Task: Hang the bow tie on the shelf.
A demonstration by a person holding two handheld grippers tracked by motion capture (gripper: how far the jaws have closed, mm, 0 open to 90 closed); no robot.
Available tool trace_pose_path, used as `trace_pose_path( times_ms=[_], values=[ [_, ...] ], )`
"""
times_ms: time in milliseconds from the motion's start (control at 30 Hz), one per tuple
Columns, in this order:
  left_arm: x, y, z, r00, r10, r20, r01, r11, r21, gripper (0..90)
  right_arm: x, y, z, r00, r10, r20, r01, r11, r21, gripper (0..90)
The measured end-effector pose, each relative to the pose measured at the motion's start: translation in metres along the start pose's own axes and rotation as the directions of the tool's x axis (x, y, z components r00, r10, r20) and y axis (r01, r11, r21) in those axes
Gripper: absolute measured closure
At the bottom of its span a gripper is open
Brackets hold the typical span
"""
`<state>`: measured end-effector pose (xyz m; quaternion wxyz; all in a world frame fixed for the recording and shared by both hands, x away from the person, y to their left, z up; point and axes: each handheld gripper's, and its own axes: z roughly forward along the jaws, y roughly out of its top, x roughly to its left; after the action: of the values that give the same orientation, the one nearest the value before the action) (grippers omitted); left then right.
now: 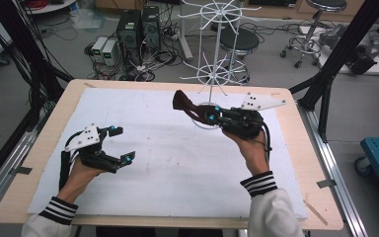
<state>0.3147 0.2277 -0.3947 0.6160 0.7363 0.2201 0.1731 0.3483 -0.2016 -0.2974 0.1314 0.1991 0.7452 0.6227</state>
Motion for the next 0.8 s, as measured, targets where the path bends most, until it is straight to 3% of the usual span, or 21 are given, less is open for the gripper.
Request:
trace_pose_path(
  times_ms=[300,467,800],
  values=[
    [0.001,-0.016,-0.013,0.9991,-0.013,-0.041,0.013,0.9999,-0.008,1.7,-0.007,0.012,0.004,0.9991,-0.002,0.042,0.002,1.000,-0.015,84.6],
    [0.002,-0.022,-0.022,0.9970,0.001,-0.077,-0.005,0.9985,-0.055,1.7,-0.012,0.015,0.002,0.9977,0.009,0.067,-0.008,1.000,-0.019,84.6],
    [0.004,-0.033,-0.033,0.9932,0.003,-0.116,-0.010,0.9985,-0.055,1.7,-0.021,0.023,0.002,0.9917,0.027,0.125,-0.022,0.999,-0.040,84.6]
  ],
)
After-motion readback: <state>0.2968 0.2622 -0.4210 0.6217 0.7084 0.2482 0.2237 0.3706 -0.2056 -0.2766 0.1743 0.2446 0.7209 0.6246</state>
